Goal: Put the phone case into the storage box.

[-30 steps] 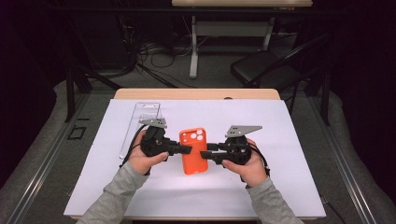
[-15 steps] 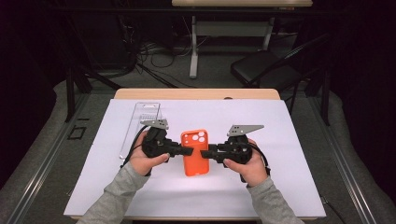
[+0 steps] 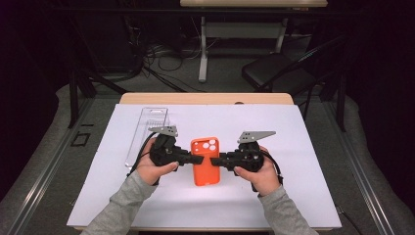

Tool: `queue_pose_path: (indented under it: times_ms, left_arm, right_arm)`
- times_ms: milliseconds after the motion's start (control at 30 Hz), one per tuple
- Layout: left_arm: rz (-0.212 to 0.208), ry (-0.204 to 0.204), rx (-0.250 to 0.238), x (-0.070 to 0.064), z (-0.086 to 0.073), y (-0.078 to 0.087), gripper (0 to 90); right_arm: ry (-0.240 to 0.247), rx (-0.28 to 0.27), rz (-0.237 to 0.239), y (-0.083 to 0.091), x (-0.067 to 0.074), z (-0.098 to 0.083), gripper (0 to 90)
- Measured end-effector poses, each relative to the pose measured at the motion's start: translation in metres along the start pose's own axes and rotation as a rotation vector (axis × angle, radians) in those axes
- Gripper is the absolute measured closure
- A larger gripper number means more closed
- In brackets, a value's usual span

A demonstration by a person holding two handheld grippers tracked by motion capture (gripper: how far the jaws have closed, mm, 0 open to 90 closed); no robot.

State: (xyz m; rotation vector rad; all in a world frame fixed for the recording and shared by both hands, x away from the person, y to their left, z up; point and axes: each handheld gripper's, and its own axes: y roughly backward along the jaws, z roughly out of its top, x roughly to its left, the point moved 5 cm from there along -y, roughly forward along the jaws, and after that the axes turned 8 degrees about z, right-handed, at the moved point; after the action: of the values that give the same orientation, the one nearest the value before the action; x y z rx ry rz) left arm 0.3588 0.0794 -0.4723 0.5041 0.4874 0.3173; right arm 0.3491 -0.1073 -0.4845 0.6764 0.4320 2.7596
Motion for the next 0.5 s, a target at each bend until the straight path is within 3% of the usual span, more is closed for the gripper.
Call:
queue_pose_path:
  times_ms: [500]
  left_arm:
    - [0.002, 0.000, -0.001, 0.0007, -0.0001, 0.0002, 81.3]
  right_arm:
    - [-0.012, -0.004, 0.015, 0.0008, 0.0001, -0.0004, 78.1]
